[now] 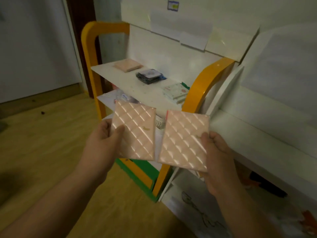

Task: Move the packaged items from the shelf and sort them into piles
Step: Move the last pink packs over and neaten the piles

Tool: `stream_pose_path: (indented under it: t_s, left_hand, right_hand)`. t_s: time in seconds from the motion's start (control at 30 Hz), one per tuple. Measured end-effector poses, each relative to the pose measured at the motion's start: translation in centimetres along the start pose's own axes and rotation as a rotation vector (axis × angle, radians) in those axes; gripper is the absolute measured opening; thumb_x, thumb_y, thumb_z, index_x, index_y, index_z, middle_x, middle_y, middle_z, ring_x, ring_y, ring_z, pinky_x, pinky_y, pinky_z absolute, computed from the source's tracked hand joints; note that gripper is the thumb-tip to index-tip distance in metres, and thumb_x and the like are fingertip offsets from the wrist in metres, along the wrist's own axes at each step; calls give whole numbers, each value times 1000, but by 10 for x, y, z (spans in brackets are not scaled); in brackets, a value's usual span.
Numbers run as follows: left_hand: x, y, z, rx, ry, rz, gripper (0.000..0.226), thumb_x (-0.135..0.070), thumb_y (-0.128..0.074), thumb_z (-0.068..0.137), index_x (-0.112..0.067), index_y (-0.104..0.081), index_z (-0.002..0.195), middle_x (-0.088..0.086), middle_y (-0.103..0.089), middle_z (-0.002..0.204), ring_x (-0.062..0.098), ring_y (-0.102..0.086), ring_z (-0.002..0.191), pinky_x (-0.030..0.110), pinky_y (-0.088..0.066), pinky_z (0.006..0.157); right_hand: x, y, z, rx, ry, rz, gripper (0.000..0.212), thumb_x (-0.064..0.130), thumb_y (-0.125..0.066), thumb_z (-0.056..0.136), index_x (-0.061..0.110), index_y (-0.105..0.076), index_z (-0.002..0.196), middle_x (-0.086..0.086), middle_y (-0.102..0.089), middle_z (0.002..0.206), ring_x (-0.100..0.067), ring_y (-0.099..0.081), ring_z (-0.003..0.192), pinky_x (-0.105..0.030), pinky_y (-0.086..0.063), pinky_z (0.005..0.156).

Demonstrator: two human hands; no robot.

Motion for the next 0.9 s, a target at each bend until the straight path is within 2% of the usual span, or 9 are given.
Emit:
stream_pose_path:
  t_s: [0.07, 0.13, 0.23, 0.37, 0.47, 0.6, 0.7, 0.83, 0.9]
  left_hand:
    - [1, 14, 5, -26, 2, 15, 22, -32, -60, 95, -27, -63, 116, 0, -73, 104, 22, -72, 92, 52, -58, 82]
    - [2, 24, 12, -39, 7, 20, 25, -30, -60, 96, -27, -62, 121, -1, -73, 106, 20, -72, 92, 51, -58, 83]
    - [3, 38, 25, -76, 20, 25, 22, -29, -59, 96, -27, -64, 117, -2, -74, 104, 20, -72, 92, 51, -57, 84]
    - [3, 59, 53, -144, 26, 41, 18, -29, -59, 96, -29, -65, 113, -5, -75, 100, 17, -72, 90, 48, -58, 83]
    - [4, 72, 85, -190, 36, 60, 21, -29, -59, 95, -29, -64, 116, -6, -75, 100, 15, -73, 88, 46, -59, 81]
    - [-2, 78, 142, -215, 43, 106, 20, -31, -59, 95, -31, -63, 114, -7, -74, 100, 12, -72, 86, 42, -60, 77]
    - [-6, 74, 187, -214, 48, 135, 22, -31, -59, 95, -31, -62, 117, -6, -73, 103, 16, -72, 90, 42, -60, 76]
    - [-15, 67, 238, -211, 13, 148, 22, -32, -58, 95, -30, -62, 116, -7, -73, 101, 12, -73, 85, 35, -60, 70]
    - [-19, 62, 258, -202, 5, 162, 22, -32, -58, 95, -30, -63, 117, -7, -74, 100, 12, -73, 85, 38, -60, 74]
  right_hand:
    - [1, -20, 4, 40, 2, -15, 13, 35, -55, 98, 33, -67, 101, 6, -72, 98, -18, -70, 87, -36, -58, 68]
    - [0, -40, 11, 83, -2, -41, 12, 34, -56, 96, 33, -67, 102, 7, -72, 99, -17, -70, 88, -39, -60, 73]
    - [-3, -70, 24, 134, 1, -65, 15, 32, -57, 94, 33, -68, 104, 6, -73, 100, -21, -70, 92, -47, -59, 81]
    - [-10, -113, 51, 184, -10, -39, 16, 30, -58, 94, 32, -70, 104, 6, -74, 99, -22, -70, 94, -46, -58, 82]
    - [-17, -145, 81, 213, -21, -18, 16, 36, -58, 94, 36, -70, 105, 7, -74, 100, -20, -70, 94, -48, -57, 86]
    - [-15, -186, 128, 240, -39, 51, 16, 32, -55, 98, 33, -69, 106, 13, -75, 95, -10, -71, 87, -31, -55, 74]
    - [-11, -213, 165, 252, -54, 72, 15, 34, -54, 98, 36, -68, 103, 16, -74, 92, -4, -70, 79, -25, -55, 62]
    - [4, -240, 211, 240, -21, 81, 17, 33, -52, 100, 32, -69, 103, 12, -75, 92, -5, -70, 79, -21, -52, 61]
    - [12, -248, 228, 225, 7, 83, 18, 33, -51, 101, 31, -68, 107, 15, -74, 92, -3, -69, 79, -16, -51, 58]
Point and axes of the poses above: each hand's wrist, its own z-axis towards the middle knuckle, its own y-axis out of the back of the hand, x = y × z, the point moved 9 cm from there along z, towards the middle knuckle
